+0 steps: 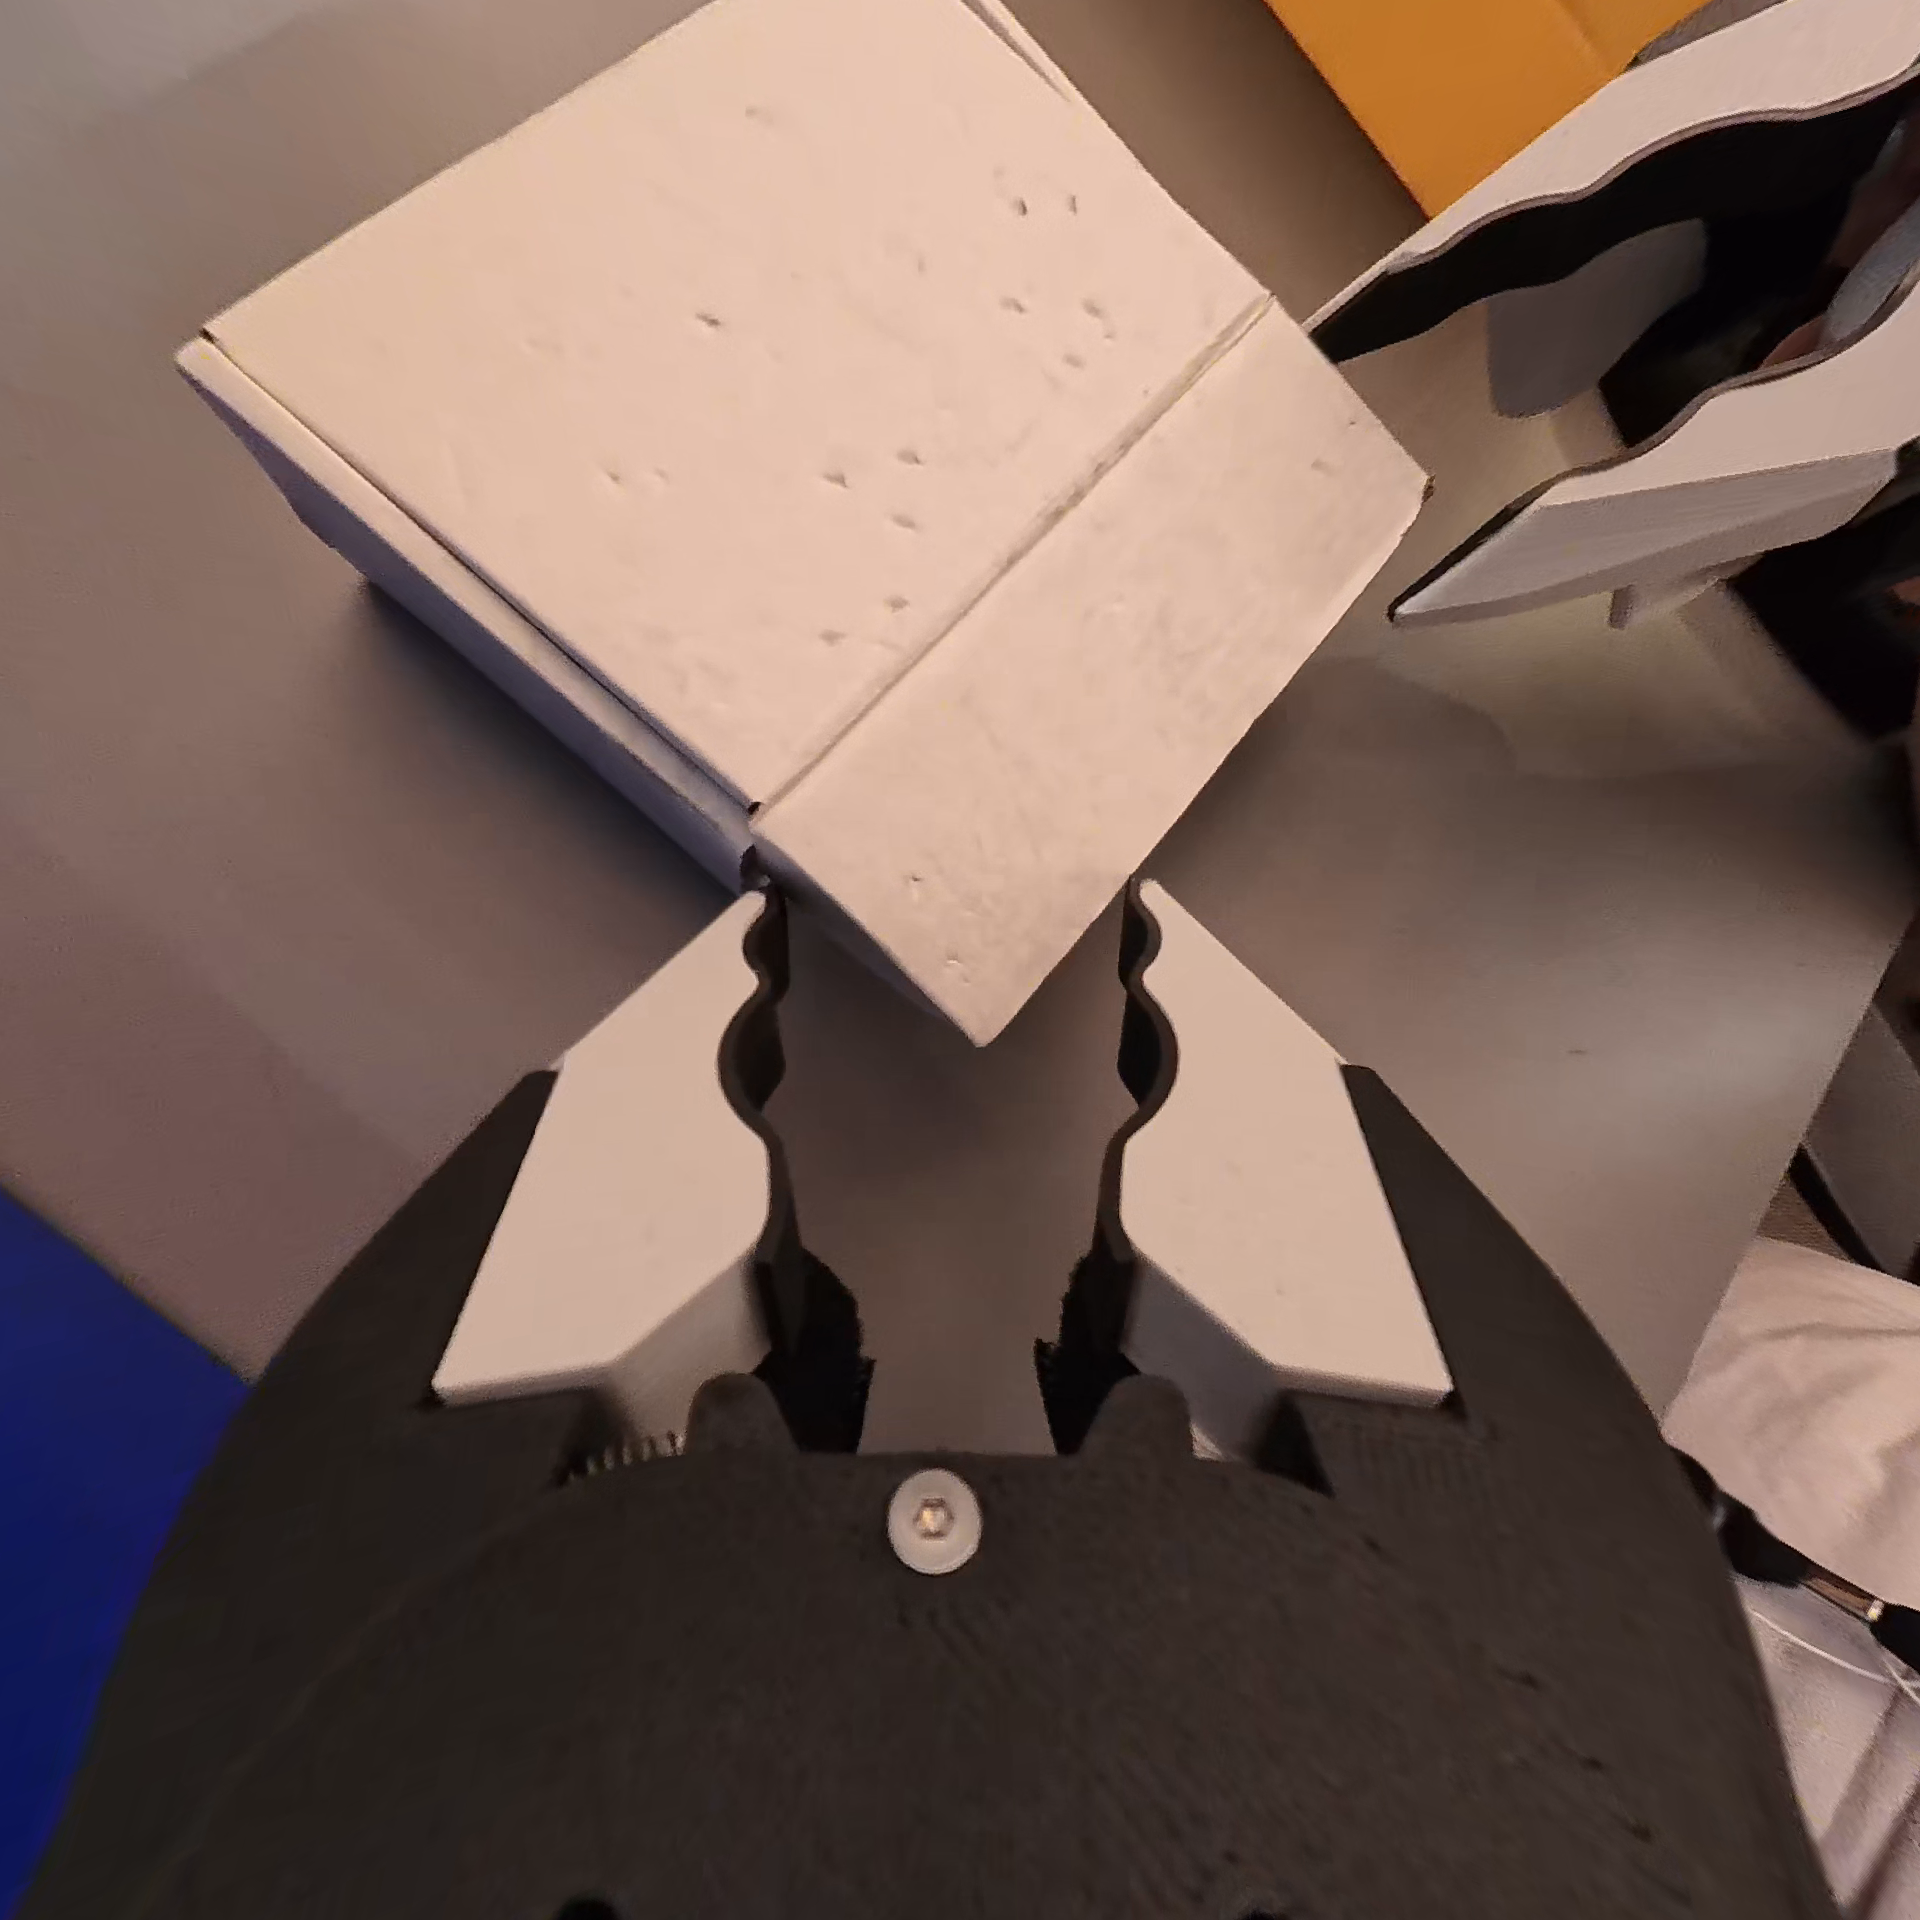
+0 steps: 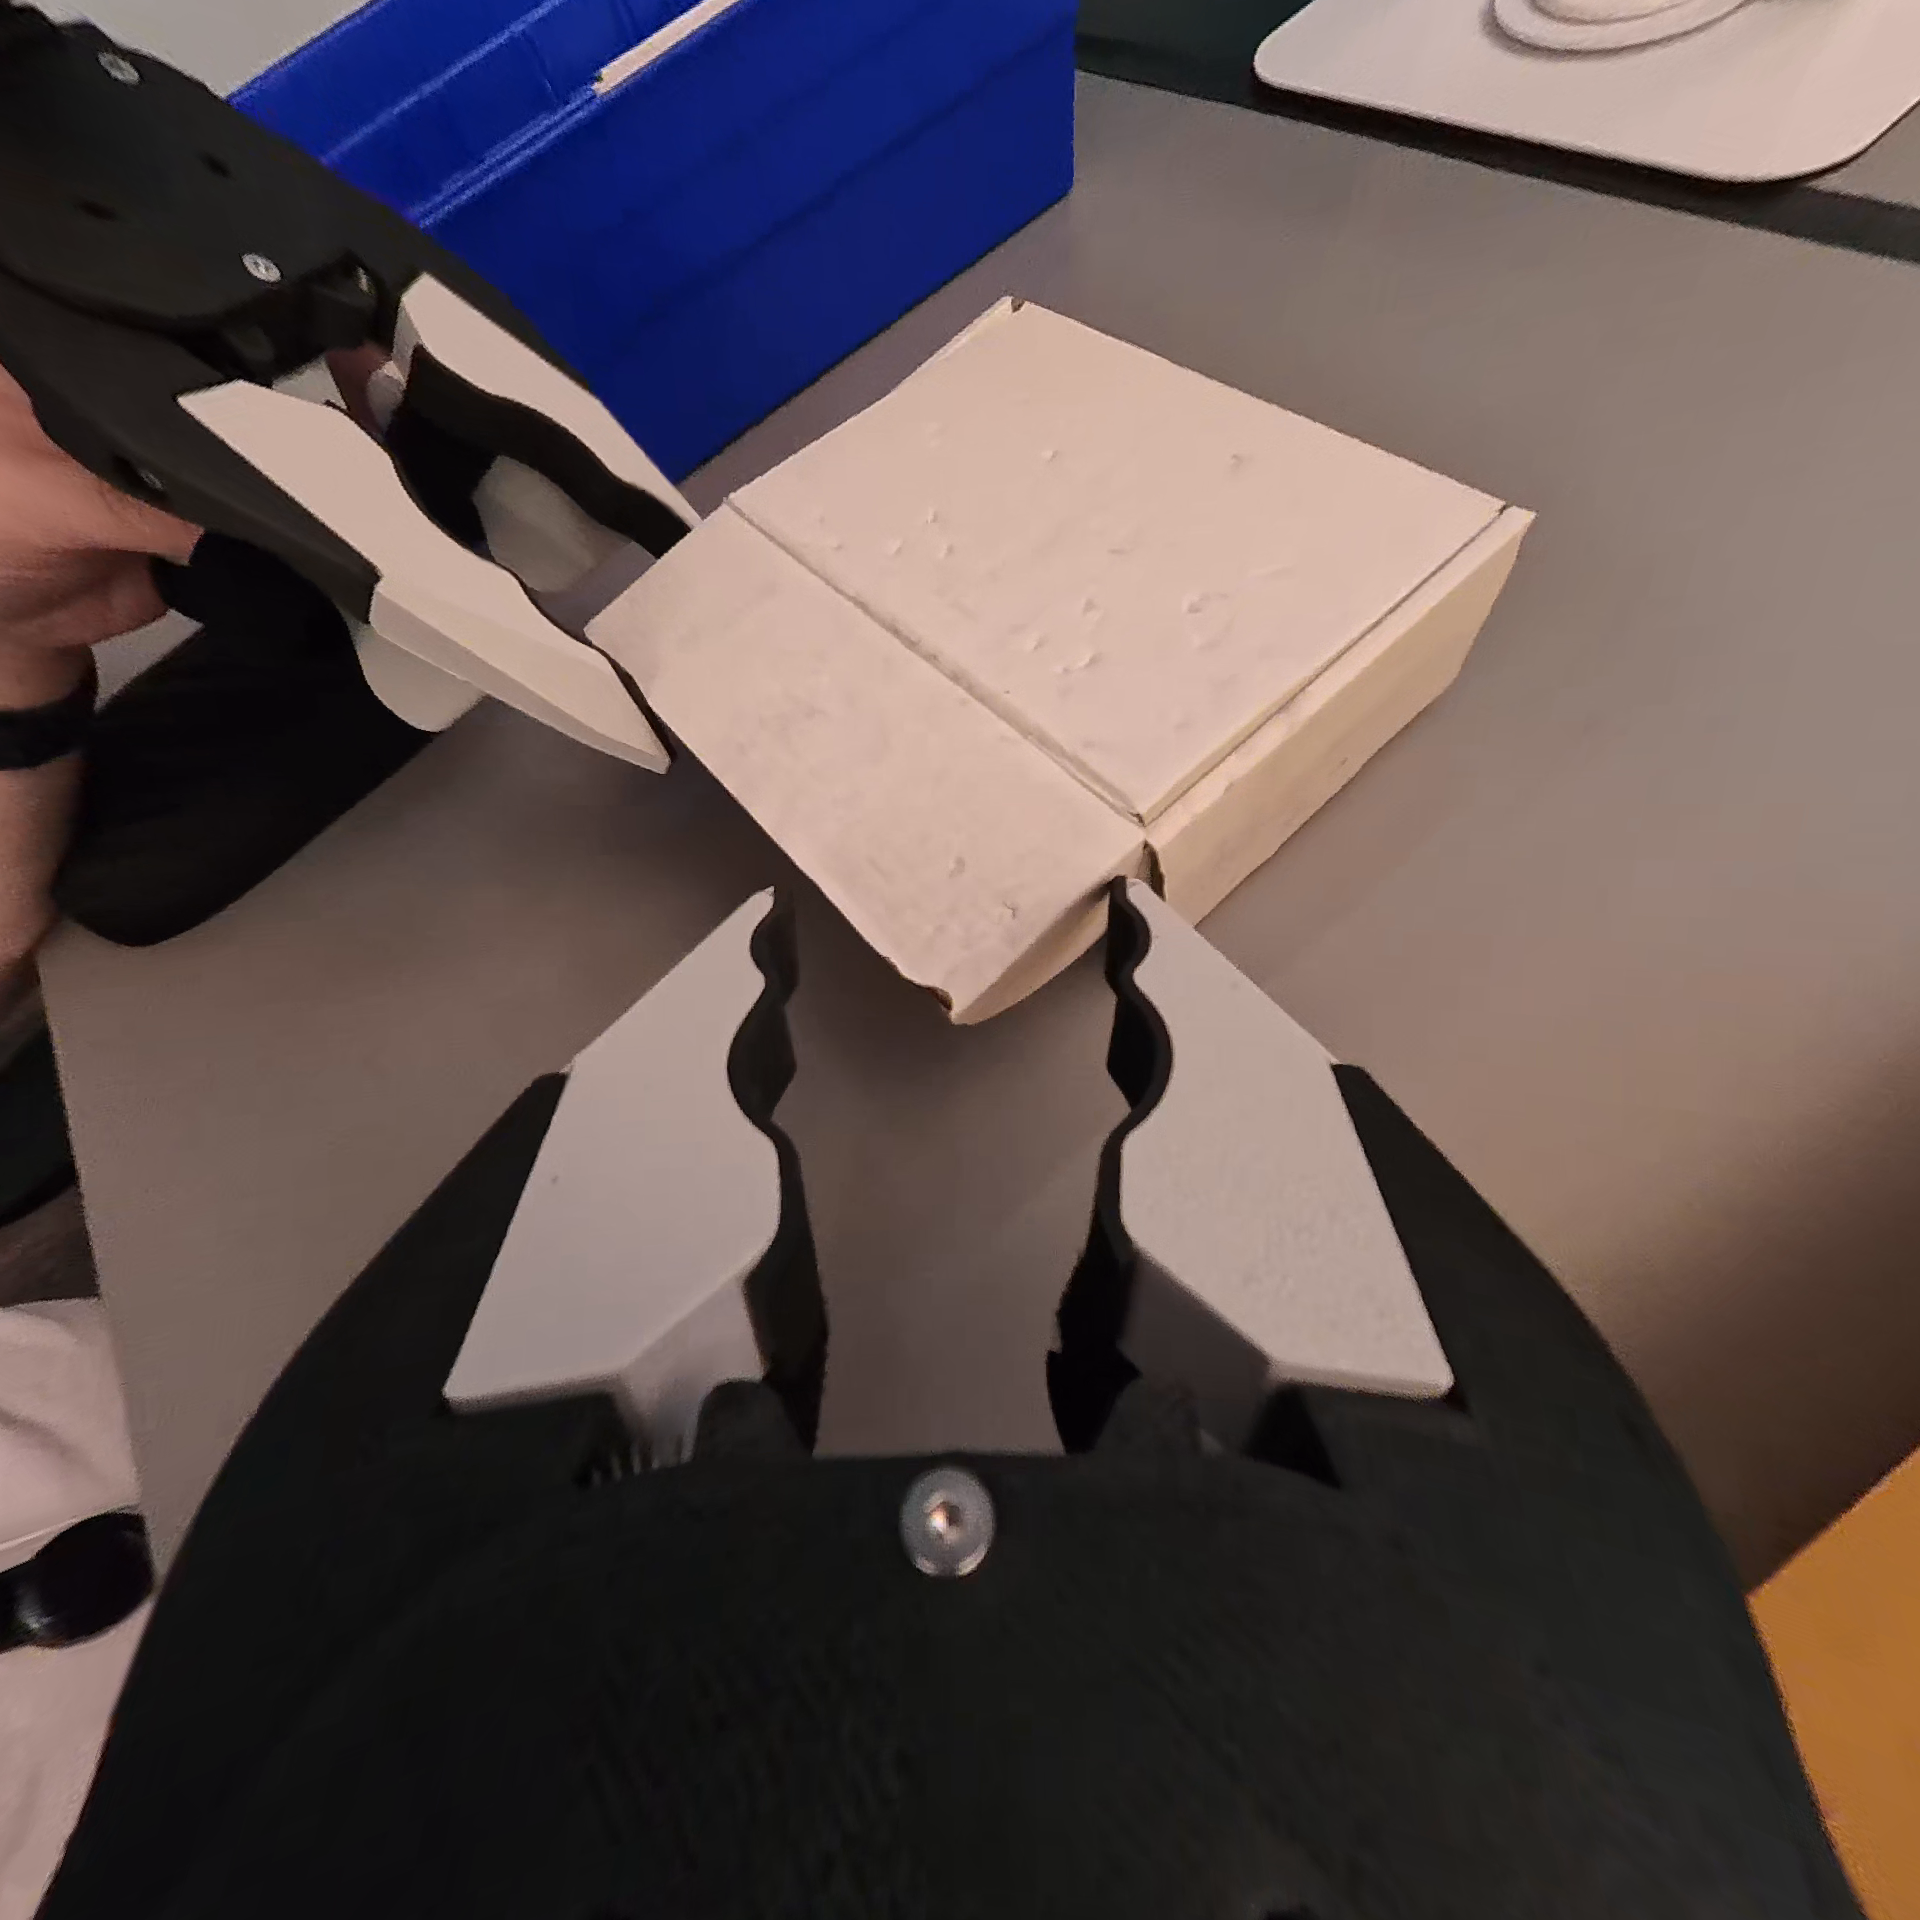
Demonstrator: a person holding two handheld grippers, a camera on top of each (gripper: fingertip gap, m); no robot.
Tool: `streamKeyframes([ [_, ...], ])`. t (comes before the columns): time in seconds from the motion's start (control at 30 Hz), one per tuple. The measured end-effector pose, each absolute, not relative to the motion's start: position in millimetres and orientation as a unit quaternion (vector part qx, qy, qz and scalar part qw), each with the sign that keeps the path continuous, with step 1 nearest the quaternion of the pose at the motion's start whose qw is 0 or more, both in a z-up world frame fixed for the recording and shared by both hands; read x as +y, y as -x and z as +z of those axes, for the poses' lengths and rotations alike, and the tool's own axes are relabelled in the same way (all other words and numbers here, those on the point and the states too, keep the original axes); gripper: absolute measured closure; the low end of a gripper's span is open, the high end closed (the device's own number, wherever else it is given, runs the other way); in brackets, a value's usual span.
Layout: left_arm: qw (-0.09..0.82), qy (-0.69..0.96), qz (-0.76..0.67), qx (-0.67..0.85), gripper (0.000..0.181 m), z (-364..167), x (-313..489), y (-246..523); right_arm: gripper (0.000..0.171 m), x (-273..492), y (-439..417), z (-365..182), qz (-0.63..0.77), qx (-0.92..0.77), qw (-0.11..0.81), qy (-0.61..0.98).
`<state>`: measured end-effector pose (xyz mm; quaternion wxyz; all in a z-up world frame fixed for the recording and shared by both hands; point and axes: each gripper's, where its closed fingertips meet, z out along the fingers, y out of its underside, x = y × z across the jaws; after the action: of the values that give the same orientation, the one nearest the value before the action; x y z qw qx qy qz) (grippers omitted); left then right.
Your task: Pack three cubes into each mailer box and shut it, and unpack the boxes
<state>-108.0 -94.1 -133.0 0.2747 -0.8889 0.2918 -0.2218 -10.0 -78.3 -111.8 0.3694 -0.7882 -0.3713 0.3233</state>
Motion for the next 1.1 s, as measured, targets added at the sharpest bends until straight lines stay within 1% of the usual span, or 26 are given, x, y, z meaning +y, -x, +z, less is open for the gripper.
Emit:
streamKeyframes([
  [0.13, 0.266, 0.89, -0.242, 0.282, 0.119, -132, -97, 107, 0.112, -79, 10, -109, 0.343, -0.356, 0.362, 0.791],
  [0.23, 0.257, 0.89, -0.255, 0.276, 0.121, -131, -100, 105, 0.12, -77, 8, -111, 0.323, -0.358, 0.368, 0.795],
  [0.43, 0.242, 0.899, -0.228, 0.286, 0.126, -137, -107, 105, 0.125, -78, 7, -116, 0.291, -0.369, 0.368, 0.802],
  [0.63, 0.253, 0.896, -0.227, 0.287, 0.124, -138, -104, 103, 0.123, -77, 6, -115, 0.312, -0.358, 0.36, 0.803],
  [0.77, 0.249, 0.899, -0.219, 0.285, 0.121, -145, -100, 105, 0.127, -73, 5, -118, 0.314, -0.358, 0.364, 0.801],
  [0.87, 0.235, 0.906, -0.197, 0.291, 0.123, -159, -99, 107, 0.132, -71, 4, -124, 0.291, -0.372, 0.367, 0.801],
  [1.0, 0.241, 0.906, -0.179, 0.298, 0.124, -159, -96, 111, 0.132, -71, 7, -126, 0.279, -0.386, 0.375, 0.796],
  [1.1, 0.236, 0.906, -0.175, 0.304, 0.134, -155, -99, 116, 0.132, -71, 7, -125, 0.277, -0.392, 0.378, 0.791],
])
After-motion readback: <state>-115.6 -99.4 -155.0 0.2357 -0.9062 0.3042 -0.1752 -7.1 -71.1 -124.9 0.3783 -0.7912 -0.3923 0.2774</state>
